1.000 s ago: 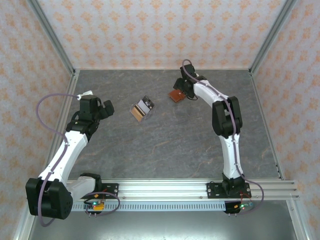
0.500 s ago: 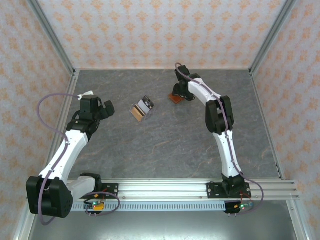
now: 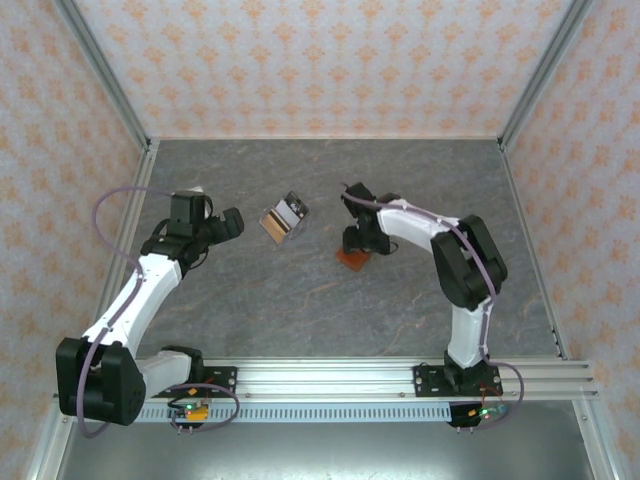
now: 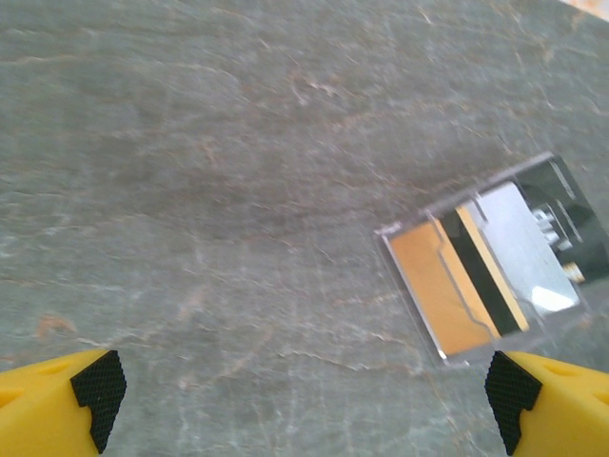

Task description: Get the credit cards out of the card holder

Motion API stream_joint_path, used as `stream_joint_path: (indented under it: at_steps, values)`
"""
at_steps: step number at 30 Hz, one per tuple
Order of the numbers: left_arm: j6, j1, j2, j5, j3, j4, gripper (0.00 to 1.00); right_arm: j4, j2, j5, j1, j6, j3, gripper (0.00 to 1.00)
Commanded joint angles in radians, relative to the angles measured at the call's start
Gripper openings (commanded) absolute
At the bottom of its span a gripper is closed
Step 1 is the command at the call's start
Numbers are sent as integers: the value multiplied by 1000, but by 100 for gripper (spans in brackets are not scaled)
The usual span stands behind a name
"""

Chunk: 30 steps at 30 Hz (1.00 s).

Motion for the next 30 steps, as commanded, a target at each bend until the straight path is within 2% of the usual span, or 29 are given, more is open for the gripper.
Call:
stream_joint_path:
  at_steps: [1,3,4,10,12,15,18,22,30]
  values:
    - [-19,-46,21,48,33,-28,100,-50,-55,-110,16,-14,-147,69]
    - [-30,-69,41,83,37,-19,100,-42,-137,-182,16,-9,-177,69]
    - [-40,-76,55,111,39,-9,100,-38,-186,-175,16,5,-180,70]
    - [-140,-166,136,232,47,69,100,-8,-366,4,1,165,-193,71]
    - [-190,-213,162,234,52,83,100,22,-392,28,0,228,-232,68]
    - [-230,-285,220,248,81,87,100,74,-425,55,-7,328,-308,58]
    - [-233,-361,293,236,137,64,99,125,-429,47,-17,391,-370,49]
    - [-272,-425,388,329,157,177,92,142,-376,42,-26,396,-386,40]
    - [-329,-499,510,341,190,213,85,172,-261,-13,-43,358,-327,38]
